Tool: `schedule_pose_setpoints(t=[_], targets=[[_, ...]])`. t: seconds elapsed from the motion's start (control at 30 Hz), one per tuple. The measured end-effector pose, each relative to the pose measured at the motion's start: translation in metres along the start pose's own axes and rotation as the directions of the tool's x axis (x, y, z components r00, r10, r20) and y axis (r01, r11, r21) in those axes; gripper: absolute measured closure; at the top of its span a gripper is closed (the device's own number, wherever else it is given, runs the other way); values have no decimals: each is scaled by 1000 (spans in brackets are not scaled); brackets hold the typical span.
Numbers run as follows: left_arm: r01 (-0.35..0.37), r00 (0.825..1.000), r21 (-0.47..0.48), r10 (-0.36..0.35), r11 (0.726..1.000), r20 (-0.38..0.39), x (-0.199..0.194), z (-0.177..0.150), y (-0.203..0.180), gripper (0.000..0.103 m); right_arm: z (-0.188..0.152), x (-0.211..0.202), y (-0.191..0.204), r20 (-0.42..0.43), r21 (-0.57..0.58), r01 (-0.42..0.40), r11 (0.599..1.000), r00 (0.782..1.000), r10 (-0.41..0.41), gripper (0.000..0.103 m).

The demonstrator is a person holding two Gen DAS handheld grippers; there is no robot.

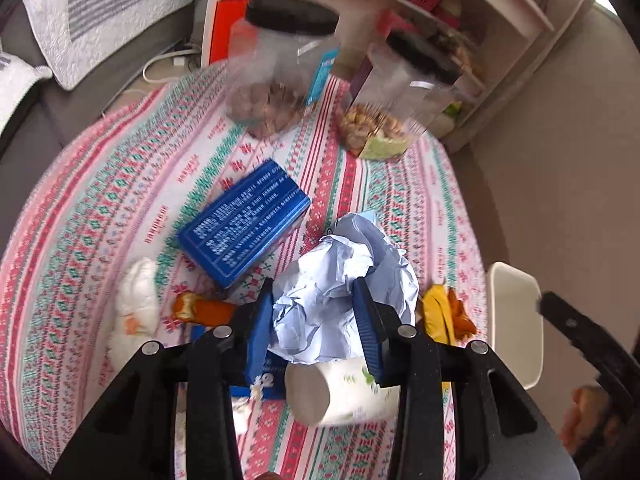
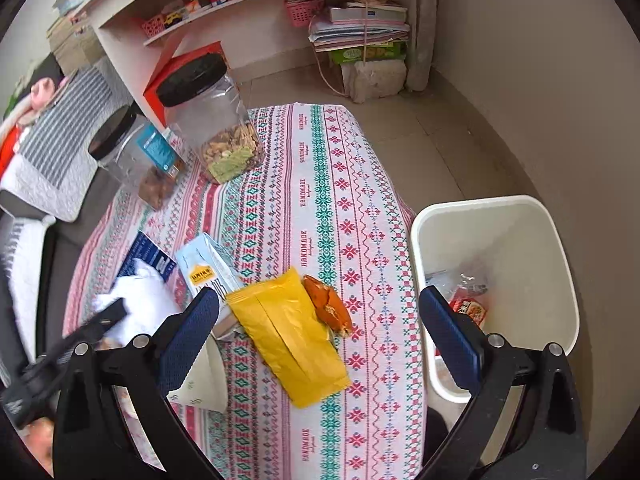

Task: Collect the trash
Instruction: 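Grasp the crumpled white paper with the left gripper while the right gripper grasps the yellow packet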

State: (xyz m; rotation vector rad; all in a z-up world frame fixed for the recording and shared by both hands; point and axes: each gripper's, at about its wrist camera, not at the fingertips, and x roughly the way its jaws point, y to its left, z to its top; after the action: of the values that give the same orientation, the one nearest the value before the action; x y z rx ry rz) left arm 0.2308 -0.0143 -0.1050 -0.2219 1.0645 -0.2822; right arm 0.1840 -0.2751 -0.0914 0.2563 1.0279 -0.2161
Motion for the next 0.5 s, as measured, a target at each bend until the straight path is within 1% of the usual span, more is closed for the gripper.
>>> schedule_pose_setpoints(t=[0.1, 0.17, 0.23, 0.33, 0.47, 0.5], targets=[[3, 998, -8, -3, 1000, 59, -35, -8, 13, 64, -5, 14, 8, -40, -66, 23, 998, 999, -25, 7], [-6, 996, -19, 7, 1000, 88, -52, -12, 25, 64, -11, 28, 17, -84, -117, 28, 993, 996, -38, 7], [-27, 994, -30, 30, 999, 109, -67, -18, 37, 64, -19, 43, 25, -119, -166, 49, 985, 991, -69, 7], [-53, 991, -43, 58, 998, 121, -83, -29, 56, 64, -31, 67, 35, -168, -218, 83, 972, 978, -121, 7], [-78, 988, -62, 85, 995, 127, -95, -40, 74, 64, -40, 88, 40, -214, -229, 85, 970, 967, -135, 9], [-86, 987, -64, 93, 994, 127, -97, -43, 78, 64, -42, 93, 40, -226, -227, 84, 970, 964, -137, 13]])
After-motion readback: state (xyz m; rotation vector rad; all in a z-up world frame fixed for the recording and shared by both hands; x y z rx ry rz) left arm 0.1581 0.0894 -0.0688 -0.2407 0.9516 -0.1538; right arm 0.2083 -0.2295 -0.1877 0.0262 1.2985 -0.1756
